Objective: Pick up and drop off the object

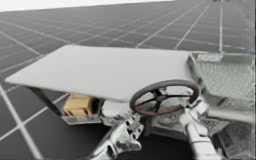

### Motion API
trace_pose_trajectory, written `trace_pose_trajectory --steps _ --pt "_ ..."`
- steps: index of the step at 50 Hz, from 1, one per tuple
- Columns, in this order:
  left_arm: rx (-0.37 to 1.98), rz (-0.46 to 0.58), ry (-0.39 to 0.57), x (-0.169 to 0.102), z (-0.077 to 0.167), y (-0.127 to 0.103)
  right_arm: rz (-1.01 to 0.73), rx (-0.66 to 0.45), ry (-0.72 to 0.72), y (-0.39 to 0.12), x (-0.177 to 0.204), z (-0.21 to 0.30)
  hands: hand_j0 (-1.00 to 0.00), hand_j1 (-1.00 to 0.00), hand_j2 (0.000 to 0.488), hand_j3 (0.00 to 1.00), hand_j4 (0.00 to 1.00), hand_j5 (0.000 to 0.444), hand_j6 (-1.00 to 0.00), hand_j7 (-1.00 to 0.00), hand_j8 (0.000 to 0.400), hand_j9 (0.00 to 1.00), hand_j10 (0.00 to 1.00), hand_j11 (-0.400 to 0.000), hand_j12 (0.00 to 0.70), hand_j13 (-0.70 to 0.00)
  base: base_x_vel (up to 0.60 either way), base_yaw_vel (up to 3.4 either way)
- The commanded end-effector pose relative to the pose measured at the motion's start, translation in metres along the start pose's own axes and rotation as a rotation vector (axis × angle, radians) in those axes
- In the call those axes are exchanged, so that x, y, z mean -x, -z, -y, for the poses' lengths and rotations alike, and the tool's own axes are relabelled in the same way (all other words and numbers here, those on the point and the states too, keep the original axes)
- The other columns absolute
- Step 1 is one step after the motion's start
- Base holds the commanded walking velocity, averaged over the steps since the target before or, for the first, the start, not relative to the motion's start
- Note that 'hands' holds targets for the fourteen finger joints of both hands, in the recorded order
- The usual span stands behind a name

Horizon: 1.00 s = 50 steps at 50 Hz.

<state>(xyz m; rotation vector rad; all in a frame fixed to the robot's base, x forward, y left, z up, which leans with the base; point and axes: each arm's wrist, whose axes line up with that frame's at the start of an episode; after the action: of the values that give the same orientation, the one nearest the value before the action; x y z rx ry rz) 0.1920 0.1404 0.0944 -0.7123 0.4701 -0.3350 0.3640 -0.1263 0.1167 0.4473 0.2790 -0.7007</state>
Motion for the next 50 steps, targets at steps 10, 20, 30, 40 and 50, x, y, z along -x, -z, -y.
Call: trace_pose_trajectory --steps 10,20,30,40,50 --pt "0.015 0.015 -0.003 0.003 -0.004 0.000 0.014 0.001 -0.034 -0.003 0.007 -0.011 0.00 0.00 0.000 1.00 1.00 0.000 0.00 0.00 0.000 1.00 1.00 -0.400 0.000 -0.700 0.27 -0.09" --pt "0.015 0.015 -0.003 0.003 -0.004 0.000 0.014 0.001 -0.034 -0.003 0.007 -0.011 0.00 0.00 0.000 1.00 1.00 0.000 0.00 0.00 0.000 1.00 1.00 -0.400 0.000 -0.700 0.24 -0.04" --pt "0.028 0.097 -0.027 -0.124 -0.017 -0.123 0.092 0.025 -0.118 -0.080 -0.114 -0.185 0.00 0.00 0.000 1.00 1.00 0.000 0.00 0.00 0.000 1.00 1.00 -0.400 0.000 -0.700 0.12 0.02" --pt "-0.074 0.121 0.056 -0.129 0.049 -0.117 0.371 -0.036 -0.071 -0.275 -0.129 -0.148 0.00 0.00 0.000 1.00 1.00 0.000 0.00 0.00 0.000 1.00 1.00 -0.400 0.000 -0.700 0.00 0.16" --pt "-0.294 -0.067 0.250 -0.170 0.147 -0.060 0.517 -0.310 0.466 -0.394 -0.126 0.226 0.00 0.00 0.000 1.00 1.00 0.000 0.00 0.00 0.000 1.00 1.00 -0.400 0.000 -0.700 0.00 -0.13"
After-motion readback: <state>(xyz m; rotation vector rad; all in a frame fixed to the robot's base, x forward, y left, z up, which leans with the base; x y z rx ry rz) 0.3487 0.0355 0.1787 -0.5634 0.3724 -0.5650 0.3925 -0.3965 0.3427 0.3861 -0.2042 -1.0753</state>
